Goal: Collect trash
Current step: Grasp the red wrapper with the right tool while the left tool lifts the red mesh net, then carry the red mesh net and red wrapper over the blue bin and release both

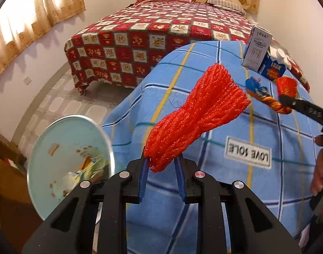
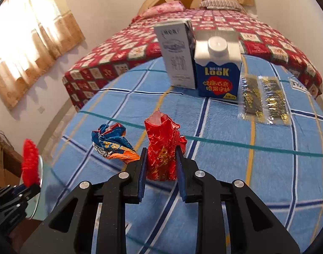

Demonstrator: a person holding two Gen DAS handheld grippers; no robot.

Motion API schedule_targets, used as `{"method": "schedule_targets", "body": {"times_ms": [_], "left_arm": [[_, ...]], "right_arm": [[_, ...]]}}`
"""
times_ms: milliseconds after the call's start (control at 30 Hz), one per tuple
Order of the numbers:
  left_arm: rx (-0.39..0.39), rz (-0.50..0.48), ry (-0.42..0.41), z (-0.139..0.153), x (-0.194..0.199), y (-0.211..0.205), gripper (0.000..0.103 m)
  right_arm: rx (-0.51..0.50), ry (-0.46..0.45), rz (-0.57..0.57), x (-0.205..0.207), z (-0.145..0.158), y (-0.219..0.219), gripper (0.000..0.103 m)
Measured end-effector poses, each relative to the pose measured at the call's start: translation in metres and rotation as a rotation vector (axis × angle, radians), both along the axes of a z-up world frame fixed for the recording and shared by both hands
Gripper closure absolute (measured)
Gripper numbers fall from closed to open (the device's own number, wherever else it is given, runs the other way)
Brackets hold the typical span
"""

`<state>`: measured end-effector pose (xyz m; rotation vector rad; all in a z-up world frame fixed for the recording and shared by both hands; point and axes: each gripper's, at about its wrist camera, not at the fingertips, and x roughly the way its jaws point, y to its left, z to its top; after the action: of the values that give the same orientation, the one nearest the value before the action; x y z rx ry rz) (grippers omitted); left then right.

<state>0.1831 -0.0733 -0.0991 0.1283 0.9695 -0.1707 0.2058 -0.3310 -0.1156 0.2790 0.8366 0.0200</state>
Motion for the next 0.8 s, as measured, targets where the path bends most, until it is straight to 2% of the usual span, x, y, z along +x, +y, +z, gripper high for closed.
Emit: {"method": "schedule_targets", "body": {"times_ms": [433, 800], "left_arm": [[0.053, 0.060, -0.033, 0.006, -0.030, 0.046, 0.079], [0.073, 0.106, -0.058, 0.012, -0.049, 0.080, 0.079]], "right_arm": [[-0.016, -0.033, 0.059, -0.038, 0.007, 0.041, 0.077], [-0.048, -0.064, 0.127, -0.051, 0.013, 0.082, 0.077]]}}
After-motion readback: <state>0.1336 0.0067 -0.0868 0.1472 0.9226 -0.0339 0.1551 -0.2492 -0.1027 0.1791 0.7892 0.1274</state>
